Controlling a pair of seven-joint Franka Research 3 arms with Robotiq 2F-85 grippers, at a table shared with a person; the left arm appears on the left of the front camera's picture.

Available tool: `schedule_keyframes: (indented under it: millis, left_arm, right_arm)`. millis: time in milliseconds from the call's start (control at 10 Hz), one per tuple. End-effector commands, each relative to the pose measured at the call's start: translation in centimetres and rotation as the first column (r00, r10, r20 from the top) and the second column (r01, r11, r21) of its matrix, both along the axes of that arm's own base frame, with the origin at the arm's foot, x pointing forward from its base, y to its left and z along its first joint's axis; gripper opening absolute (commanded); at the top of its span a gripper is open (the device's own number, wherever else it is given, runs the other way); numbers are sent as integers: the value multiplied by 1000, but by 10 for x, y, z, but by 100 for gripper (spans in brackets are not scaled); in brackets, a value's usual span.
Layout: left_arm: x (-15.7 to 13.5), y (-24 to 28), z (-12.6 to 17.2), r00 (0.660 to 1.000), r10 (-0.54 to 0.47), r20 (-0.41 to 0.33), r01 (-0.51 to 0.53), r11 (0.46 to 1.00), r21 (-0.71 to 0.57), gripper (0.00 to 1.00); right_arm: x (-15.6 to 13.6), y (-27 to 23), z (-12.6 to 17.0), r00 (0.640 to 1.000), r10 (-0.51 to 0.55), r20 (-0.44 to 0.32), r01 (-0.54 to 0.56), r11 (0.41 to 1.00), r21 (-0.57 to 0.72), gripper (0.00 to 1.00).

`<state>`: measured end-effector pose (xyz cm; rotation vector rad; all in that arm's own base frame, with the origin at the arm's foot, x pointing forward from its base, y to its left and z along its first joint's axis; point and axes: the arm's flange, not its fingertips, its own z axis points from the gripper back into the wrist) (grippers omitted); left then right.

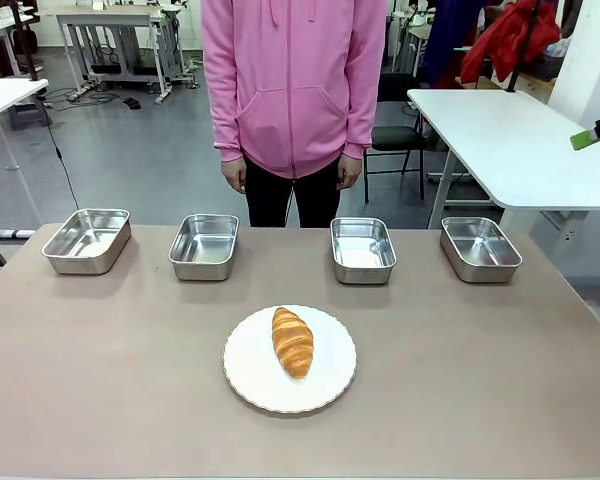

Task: Place the bread in the container.
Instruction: Place the Butter Roll into the Airtight Container indicated by the human.

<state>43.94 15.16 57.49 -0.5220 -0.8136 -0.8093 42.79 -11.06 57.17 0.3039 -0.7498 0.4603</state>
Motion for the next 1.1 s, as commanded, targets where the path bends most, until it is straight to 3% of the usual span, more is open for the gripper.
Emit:
schedule_keyframes:
  millis: [0,1000]
  left_arm:
    - [0,-1,1,1000,-9,9,9,1000,2,100]
    - [0,-1,1,1000,-9,9,9,1000,2,100]
  right_arm:
    - [0,-1,0,1000,4,4,-4,1000,12,100]
    - [0,-1,0,1000,4,4,-4,1000,12,100]
